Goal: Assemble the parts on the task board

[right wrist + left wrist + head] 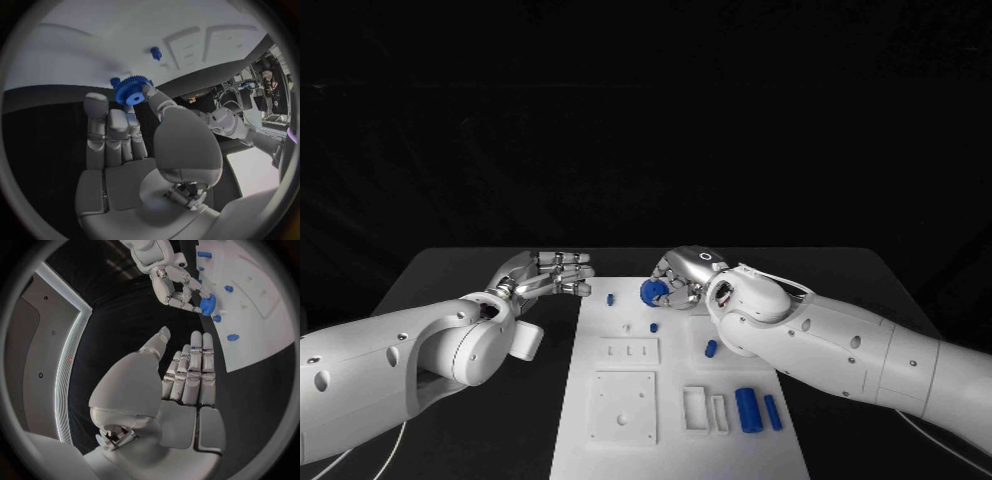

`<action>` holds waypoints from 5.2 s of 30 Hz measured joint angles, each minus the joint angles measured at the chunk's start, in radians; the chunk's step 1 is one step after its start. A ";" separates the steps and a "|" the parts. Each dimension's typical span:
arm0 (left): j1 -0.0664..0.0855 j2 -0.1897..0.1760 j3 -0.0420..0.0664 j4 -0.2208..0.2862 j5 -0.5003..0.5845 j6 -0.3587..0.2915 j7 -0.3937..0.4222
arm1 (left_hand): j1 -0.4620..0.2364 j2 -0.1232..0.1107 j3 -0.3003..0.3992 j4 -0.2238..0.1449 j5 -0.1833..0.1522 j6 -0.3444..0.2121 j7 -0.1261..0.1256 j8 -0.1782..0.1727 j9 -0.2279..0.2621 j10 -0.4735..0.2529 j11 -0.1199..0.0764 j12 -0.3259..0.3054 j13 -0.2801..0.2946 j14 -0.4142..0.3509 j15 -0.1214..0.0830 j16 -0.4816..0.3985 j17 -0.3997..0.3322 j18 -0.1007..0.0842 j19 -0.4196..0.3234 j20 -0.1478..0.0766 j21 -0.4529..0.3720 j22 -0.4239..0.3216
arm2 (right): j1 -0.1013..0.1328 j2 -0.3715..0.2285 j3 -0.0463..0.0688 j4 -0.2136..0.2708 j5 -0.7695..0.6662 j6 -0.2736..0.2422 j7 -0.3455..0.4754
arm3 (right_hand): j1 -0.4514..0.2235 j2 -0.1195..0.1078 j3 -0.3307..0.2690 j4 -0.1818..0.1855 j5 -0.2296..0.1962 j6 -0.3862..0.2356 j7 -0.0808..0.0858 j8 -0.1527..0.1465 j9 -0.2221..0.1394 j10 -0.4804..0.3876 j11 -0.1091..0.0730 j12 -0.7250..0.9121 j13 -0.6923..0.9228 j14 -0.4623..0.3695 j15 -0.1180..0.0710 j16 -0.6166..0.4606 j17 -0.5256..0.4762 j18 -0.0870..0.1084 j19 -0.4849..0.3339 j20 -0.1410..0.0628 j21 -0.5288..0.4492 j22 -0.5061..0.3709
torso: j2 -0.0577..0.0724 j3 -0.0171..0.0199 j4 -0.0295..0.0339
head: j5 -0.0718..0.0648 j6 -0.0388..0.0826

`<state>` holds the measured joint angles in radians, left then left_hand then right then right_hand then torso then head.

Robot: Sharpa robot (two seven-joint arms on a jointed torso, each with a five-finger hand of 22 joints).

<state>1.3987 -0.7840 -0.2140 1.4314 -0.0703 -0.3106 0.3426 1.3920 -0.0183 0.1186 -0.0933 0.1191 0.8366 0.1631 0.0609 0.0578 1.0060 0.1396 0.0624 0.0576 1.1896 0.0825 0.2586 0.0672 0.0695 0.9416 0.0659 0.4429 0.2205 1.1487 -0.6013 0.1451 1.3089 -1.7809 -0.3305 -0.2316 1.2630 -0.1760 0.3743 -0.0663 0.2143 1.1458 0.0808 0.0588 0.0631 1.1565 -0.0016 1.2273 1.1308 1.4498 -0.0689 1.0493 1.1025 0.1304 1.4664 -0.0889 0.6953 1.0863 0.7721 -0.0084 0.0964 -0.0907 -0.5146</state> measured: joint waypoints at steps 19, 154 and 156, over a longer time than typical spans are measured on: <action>0.000 0.009 0.000 -0.001 0.000 0.000 0.000 | 0.000 0.000 0.000 0.000 0.000 0.000 0.000 0.000 0.000 0.000 0.000 0.000 0.000 0.000 0.000 0.000 0.000 0.000 0.000 0.000 0.000 0.000 | -0.007 0.075 -0.013 -0.085 -0.006 0.001 -0.009 | -0.004 -0.004 -0.007 0.013 0.000 -0.006 0.002 0.000 0.000 0.000 0.000 0.000 -0.003 0.000 0.000 0.000 -0.004 -0.002 0.000 0.000 0.000 -0.006 | 0.001 -0.0005 0.0014 | 0.000 0.000; -0.014 0.007 0.000 -0.044 0.000 0.021 0.001 | 0.004 0.004 -0.007 -0.004 0.000 0.026 0.008 0.000 -0.001 0.016 0.006 0.000 0.000 -0.004 0.004 -0.004 0.000 0.000 0.007 0.000 0.004 -0.005 | -0.034 -0.189 0.060 -0.276 0.451 0.174 0.360 | 0.081 0.064 -0.338 -0.051 0.014 -0.214 0.007 0.002 -0.002 -0.034 -0.009 -0.036 -0.037 0.000 -0.008 -0.040 -0.018 -0.007 0.000 -0.008 -0.046 0.012 | -0.011 0.0358 -0.0313 | 0.008 -0.009; -0.014 0.007 0.000 -0.045 0.000 0.021 0.001 | 0.004 0.004 -0.007 -0.004 0.000 0.026 0.008 0.000 -0.001 0.016 0.005 0.000 0.000 -0.004 0.004 -0.004 0.000 0.000 0.007 0.000 0.004 -0.005 | -0.036 -0.186 0.060 -0.280 0.453 0.179 0.361 | 0.081 0.064 -0.338 -0.051 0.014 -0.214 0.007 0.002 -0.002 -0.034 -0.009 -0.036 -0.038 0.000 -0.008 -0.040 -0.018 -0.007 0.000 -0.008 -0.046 0.013 | -0.011 0.0357 -0.0314 | 0.009 -0.010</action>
<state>1.3842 -0.7766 -0.2139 1.3867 -0.0703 -0.2892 0.3437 1.3960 -0.0144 0.1118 -0.0976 0.1191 0.8628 0.1711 0.0608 0.0572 1.0222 0.1450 0.0624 0.0575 1.1861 0.0860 0.2547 0.0673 0.0695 0.9489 0.0659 0.4468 0.2155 1.1126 -0.7876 0.2048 1.0292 -1.3279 -0.1512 0.1295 1.3444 -0.1120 0.0361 -0.1173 0.2285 0.9315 0.0876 0.0608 0.0610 1.1222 -0.0108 1.1912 1.0933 1.4503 -0.0768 1.0097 1.0848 0.1231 1.4667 -0.0965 0.6489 1.0988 0.7608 0.0272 0.0650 -0.0819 -0.5242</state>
